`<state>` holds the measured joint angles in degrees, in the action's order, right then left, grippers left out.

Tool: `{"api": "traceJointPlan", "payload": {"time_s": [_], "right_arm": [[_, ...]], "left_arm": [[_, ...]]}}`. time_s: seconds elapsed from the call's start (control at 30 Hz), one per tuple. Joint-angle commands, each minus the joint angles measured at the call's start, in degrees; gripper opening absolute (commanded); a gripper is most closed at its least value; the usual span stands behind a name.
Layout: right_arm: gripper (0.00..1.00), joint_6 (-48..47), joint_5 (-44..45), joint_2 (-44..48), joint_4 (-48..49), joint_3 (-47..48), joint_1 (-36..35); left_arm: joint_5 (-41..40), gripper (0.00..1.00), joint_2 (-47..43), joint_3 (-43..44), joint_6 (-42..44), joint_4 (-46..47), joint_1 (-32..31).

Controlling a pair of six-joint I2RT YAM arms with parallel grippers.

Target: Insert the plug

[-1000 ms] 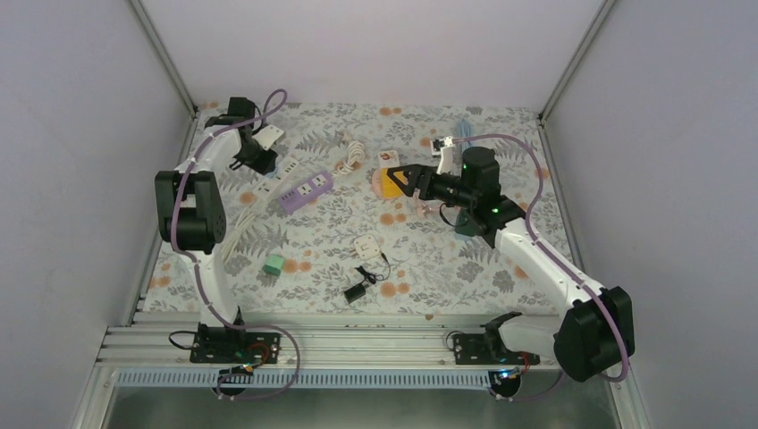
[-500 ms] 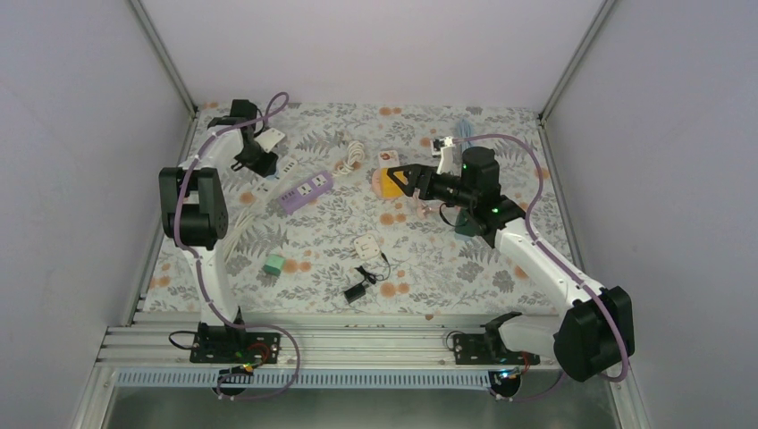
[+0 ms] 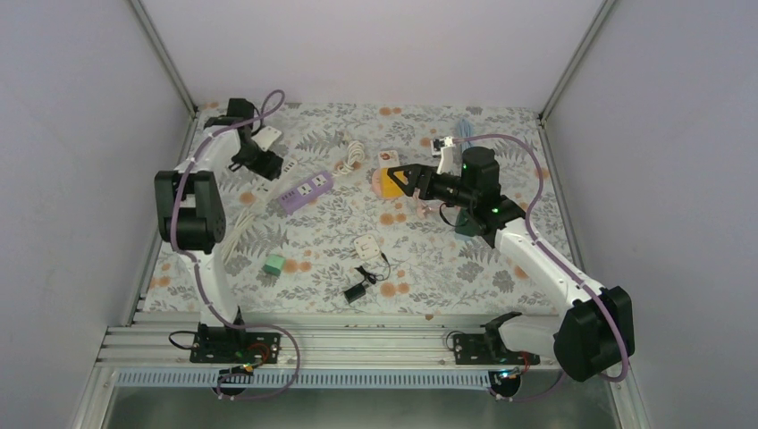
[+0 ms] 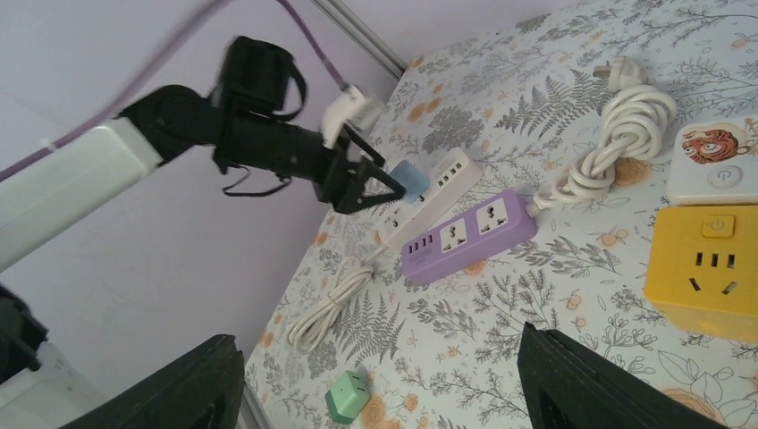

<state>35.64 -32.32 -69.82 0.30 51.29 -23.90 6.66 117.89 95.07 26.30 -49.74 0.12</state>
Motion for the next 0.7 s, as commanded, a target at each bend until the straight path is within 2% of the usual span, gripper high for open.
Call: {"api": "traceJointPlan", "payload": {"time_s": [0.0,0.07,0.13,0.23,0.33,0.47,0.67], "right_arm": [[0.79,0.22,0.82,0.77,-0.14,-0.52,0.35],[0.79,0.21,1.06,1.07,0.06,-0.82,0.35],[0.79,0.07,1.36,1.05,0.02,-0.92,0.35],[0.78,-0.19,1.26,0.21,-0.68,-0.16,0.35],[0.78,-1.34,1.44,-0.22,-2.21,0.87,-0.02],[0.79,-5.14,5.35,-1.04,-7.17,3.3,-2.38],[0.79,-10.15,16.2,-3.99,-19.85,6.71,-9.25]], "left_arm": [[3.15,0.91,-10.97,2.55,-1.16,4.03,0.58],[4.29,1.0,-14.96,2.01,-1.63,5.89,0.58],[4.49,1.0,-19.7,0.56,-3.35,9.31,0.58],[0.23,1.0,-26.62,-4.06,-7.75,16.35,0.67],[-7.76,1.0,-33.53,-8.98,-16.54,24.93,1.97],[-10.71,1.0,-39.09,-9.91,-31.75,26.08,6.55],[-9.58,1.0,-51.52,-19.86,-39.29,29.78,8.6]]}}
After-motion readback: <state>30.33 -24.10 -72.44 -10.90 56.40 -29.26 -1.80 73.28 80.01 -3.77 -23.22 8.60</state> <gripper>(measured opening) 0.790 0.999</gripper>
